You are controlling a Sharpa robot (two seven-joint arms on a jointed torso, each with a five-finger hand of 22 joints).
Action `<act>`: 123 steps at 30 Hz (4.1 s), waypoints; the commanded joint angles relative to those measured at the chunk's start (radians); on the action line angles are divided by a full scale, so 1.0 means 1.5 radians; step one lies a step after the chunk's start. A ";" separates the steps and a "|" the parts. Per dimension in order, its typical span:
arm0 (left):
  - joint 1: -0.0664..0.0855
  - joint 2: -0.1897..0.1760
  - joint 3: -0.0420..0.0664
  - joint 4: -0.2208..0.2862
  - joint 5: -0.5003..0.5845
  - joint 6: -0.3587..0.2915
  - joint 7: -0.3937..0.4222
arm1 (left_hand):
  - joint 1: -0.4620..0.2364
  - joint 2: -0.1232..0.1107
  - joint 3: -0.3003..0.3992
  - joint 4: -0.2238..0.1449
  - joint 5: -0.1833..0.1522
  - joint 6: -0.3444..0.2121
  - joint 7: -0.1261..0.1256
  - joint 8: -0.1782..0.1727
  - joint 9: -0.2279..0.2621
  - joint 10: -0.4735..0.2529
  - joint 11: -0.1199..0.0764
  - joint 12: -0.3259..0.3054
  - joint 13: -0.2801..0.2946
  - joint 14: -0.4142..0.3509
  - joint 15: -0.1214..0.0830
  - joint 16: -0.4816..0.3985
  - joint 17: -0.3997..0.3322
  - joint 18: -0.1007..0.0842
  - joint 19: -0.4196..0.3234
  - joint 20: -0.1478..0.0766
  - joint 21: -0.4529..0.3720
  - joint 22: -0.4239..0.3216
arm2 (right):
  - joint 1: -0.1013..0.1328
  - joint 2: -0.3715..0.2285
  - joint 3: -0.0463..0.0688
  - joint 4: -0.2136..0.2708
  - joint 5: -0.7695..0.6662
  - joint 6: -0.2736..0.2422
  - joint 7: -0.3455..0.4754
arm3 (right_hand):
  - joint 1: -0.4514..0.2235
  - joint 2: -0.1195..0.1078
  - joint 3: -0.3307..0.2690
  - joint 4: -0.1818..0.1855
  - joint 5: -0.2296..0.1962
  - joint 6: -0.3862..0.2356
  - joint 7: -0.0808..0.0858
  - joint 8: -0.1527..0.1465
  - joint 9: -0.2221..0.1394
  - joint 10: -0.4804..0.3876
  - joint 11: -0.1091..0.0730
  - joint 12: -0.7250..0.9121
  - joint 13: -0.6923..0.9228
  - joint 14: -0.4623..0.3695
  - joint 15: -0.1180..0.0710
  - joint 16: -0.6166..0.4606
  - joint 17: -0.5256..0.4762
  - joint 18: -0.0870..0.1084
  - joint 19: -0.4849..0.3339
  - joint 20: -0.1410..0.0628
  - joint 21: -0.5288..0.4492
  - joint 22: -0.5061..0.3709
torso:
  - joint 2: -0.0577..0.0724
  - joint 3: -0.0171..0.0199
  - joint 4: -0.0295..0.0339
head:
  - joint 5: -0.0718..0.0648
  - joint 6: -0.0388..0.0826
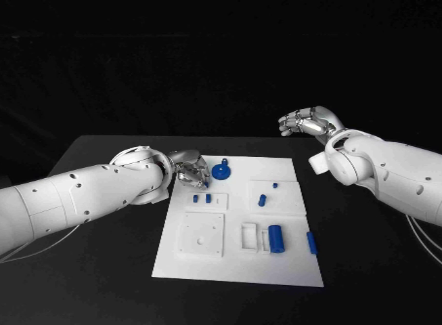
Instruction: Assemble the parts on the task board
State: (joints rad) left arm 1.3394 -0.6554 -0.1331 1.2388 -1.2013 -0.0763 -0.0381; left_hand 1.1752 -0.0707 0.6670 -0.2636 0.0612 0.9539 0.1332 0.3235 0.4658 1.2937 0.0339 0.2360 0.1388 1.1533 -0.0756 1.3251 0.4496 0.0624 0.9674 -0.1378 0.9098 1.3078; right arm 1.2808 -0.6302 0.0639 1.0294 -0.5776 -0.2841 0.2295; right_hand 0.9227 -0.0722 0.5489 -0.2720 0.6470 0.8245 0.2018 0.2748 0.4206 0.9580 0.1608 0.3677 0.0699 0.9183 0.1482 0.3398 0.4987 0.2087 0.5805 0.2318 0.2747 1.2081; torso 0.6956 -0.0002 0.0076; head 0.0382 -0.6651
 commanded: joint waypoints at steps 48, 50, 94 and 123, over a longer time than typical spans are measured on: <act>-0.003 -0.025 0.000 -0.033 0.020 -0.025 0.004 | 0.034 -0.048 -0.002 -0.015 0.004 -0.053 0.000 -0.022 -0.018 0.014 -0.005 0.021 0.022 0.000 -0.006 0.013 0.004 0.012 -0.002 -0.027 0.015 0.012 | -0.009 -0.016 0.000 0.015 -0.128 0.063 -0.013 | 0.043 -0.008 -0.038 -0.012 -0.016 -0.019 0.004 0.006 -0.009 -0.013 0.006 -0.004 0.000 -0.014 0.005 0.000 0.001 0.010 -0.008 0.006 -0.017 0.011 | -0.002 0.0011 -0.0021 | -0.005 0.015; -0.003 -0.031 0.000 -0.038 0.040 -0.053 0.013 | 0.039 -0.045 0.001 -0.014 0.004 -0.047 0.003 -0.018 -0.017 0.009 -0.002 0.021 0.022 0.001 -0.004 0.014 0.004 0.012 -0.001 -0.027 0.016 0.012 | -0.010 -0.022 0.000 0.022 -0.170 0.082 -0.014 | 0.075 -0.012 -0.036 -0.014 -0.050 -0.005 -0.002 0.016 -0.005 0.003 -0.001 0.005 0.003 0.003 -0.003 0.010 0.007 0.016 0.008 0.005 -0.011 0.014 | -0.002 0.0007 -0.0020 | -0.010 0.018; 0.023 -0.125 0.001 0.045 0.639 -0.051 0.177 | -0.019 -0.034 -0.034 -0.009 0.003 -0.077 0.025 0.011 -0.011 -0.098 0.066 -0.064 -0.025 -0.184 0.142 -0.500 -0.157 -0.002 -0.205 0.117 -0.251 -0.091 | -0.024 -0.085 -0.048 0.210 -0.728 0.132 -0.188 | 0.141 -0.061 -0.028 -0.005 -0.233 0.040 -0.023 0.024 0.021 0.110 -0.045 -0.092 0.019 0.257 -0.113 0.268 0.265 0.035 0.382 -0.123 0.163 0.064 | -0.010 -0.0076 0.0003 | -0.040 0.026; 0.023 -0.123 0.001 0.048 0.601 -0.061 0.162 | -0.023 -0.034 -0.040 -0.002 0.003 -0.078 0.024 0.013 -0.011 -0.092 0.064 -0.066 -0.027 -0.174 0.140 -0.505 -0.153 -0.004 -0.208 0.115 -0.251 -0.082 | -0.041 -0.058 -0.051 0.194 -0.738 0.151 -0.184 | 0.131 -0.065 0.118 0.011 -0.318 0.102 -0.044 0.041 0.010 0.184 -0.064 -0.110 0.050 0.272 -0.131 0.310 0.298 0.035 0.409 -0.139 0.202 0.082 | -0.009 -0.0076 0.0005 | -0.039 0.018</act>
State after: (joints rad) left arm 1.3721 -0.8416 -0.1328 1.3083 -0.2889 -0.1720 0.2044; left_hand 1.1486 -0.1224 0.6115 -0.2691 0.0649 0.8423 0.1690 0.3399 0.4500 1.1503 0.1302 0.1424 0.1002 0.8853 0.1315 0.5728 0.2196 0.0427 0.6540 0.0358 0.5341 1.1841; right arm 1.2316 -0.7224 -0.0045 1.3196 -1.6716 -0.0991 -0.0479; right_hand 1.1255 -0.1699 0.7190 -0.2567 0.1743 0.9691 0.1361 0.3330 0.4374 1.2280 0.0656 0.2071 0.1473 1.3268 -0.0405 0.8015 0.9456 0.2495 1.1882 0.0247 0.5752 1.3076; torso 0.6822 -0.0110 0.0076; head -0.0182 -0.6369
